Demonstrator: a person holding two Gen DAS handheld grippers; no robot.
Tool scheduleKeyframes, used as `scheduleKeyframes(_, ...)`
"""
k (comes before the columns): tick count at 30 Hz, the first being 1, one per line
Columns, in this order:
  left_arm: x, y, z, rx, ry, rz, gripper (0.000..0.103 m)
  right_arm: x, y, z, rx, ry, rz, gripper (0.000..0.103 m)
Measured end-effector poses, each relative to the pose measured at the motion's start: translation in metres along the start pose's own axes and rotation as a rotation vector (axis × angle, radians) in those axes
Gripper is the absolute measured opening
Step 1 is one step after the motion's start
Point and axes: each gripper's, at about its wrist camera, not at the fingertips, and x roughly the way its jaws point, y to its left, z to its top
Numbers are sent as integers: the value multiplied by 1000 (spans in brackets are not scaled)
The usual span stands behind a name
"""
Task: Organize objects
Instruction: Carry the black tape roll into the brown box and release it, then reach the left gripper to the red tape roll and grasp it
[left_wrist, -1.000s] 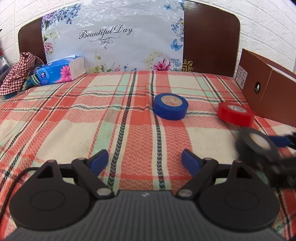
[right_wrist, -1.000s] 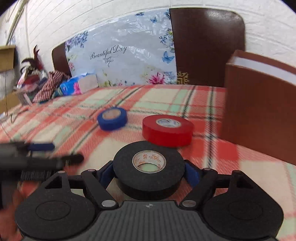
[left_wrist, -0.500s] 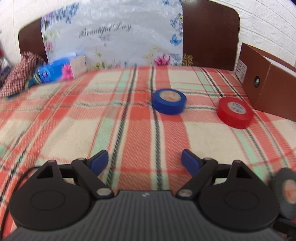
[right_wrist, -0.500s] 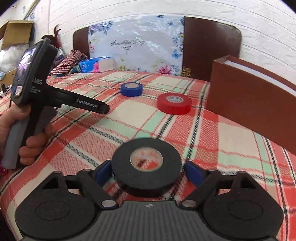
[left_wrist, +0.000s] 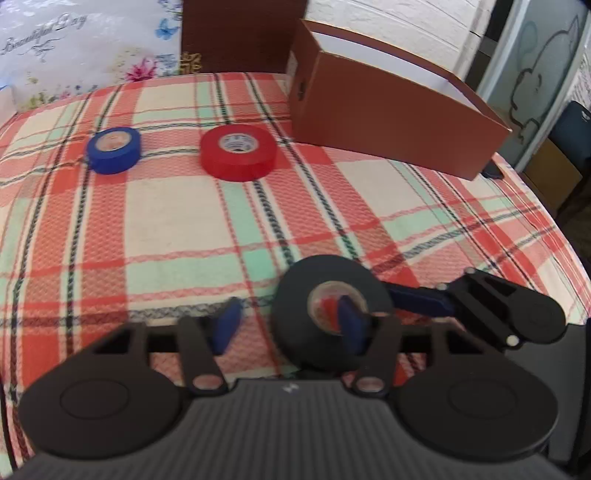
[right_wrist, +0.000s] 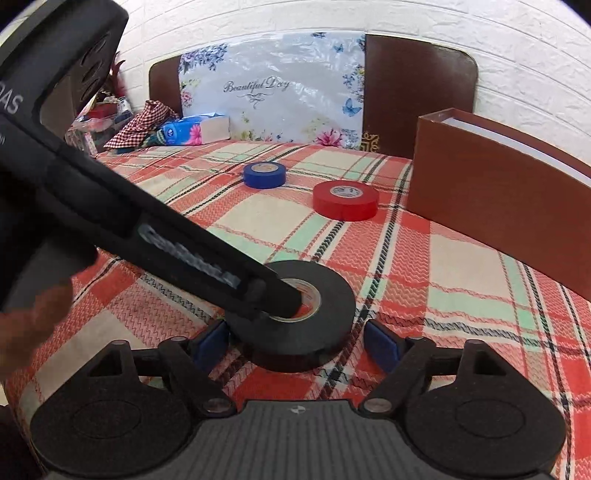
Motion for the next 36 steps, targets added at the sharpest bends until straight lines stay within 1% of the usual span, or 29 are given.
scheduleKeyframes(2, 0, -1, 9, -16, 18, -2, 42, -1, 1, 2, -1, -15, -2, 73)
scheduleKeyframes(3, -1, -2, 14, -17, 14, -2, 41, -2, 0, 2, 3, -30, -7, 73)
scheduleKeyframes(5, -11, -7, 28, -2, -36, -12, 41, -9, -1, 6, 2, -96, -39, 73)
scheduleKeyframes(8, -27, -22, 64, 57, -144, -22, 41, -22, -9, 25, -24, -231, -125, 73)
scheduleKeyframes(10, -30, -34, 92, 99, -202, -25, 42, -25, -23, 43, -16, -308, -173, 73)
scheduleKeyframes(13, -23, -54, 135, 151, -265, -29, 42, -22, -52, 70, 5, -379, -237, 73)
scheduleKeyframes(16, -2, -72, 170, 181, -285, -40, 42, -13, -84, 89, 30, -410, -294, 73)
scheduleKeyframes(18, 15, -83, 188, 196, -282, -45, 42, -4, -106, 96, 60, -408, -321, 73)
scheduleKeyframes(21, 44, -96, 205, 220, -268, -44, 42, 13, -136, 103, 104, -382, -363, 73)
scheduleKeyframes(22, 53, -99, 208, 227, -269, -35, 45, 21, -145, 104, 120, -370, -379, 73)
scheduleKeyframes(24, 72, -106, 213, 241, -260, 17, 50, 40, -161, 106, 149, -318, -410, 73)
scheduleKeyframes(25, 80, -105, 212, 241, -250, 44, 50, 45, -165, 104, 166, -319, -431, 72)
scheduleKeyframes(26, 85, -103, 211, 238, -239, 57, 50, 46, -169, 101, 190, -339, -427, 78)
scheduleKeyframes(27, 86, -99, 208, 230, -231, 60, 50, 46, -170, 100, 209, -340, -428, 78)
scheduleKeyframes(28, 85, -96, 203, 223, -226, 56, 52, 44, -169, 97, 220, -352, -427, 79)
scheduleKeyframes(29, 80, -92, 198, 217, -236, 42, 54, 41, -166, 95, 222, -362, -429, 78)
scheduleKeyframes(30, 72, -89, 192, 214, -253, 36, 57, 37, -160, 90, 219, -384, -425, 78)
scheduleKeyframes(32, 48, -82, 177, 212, -305, 24, 57, 23, -144, 76, 209, -444, -422, 77)
scheduleKeyframes(33, 35, -76, 169, 207, -332, 13, 57, 17, -133, 69, 195, -461, -414, 77)
scheduleKeyframes(35, 11, -58, 146, 167, -364, -1, 60, 6, -112, 59, 166, -478, -384, 77)
scheduleKeyframes(36, 1, -46, 135, 138, -365, 3, 61, 2, -102, 54, 152, -476, -354, 77)
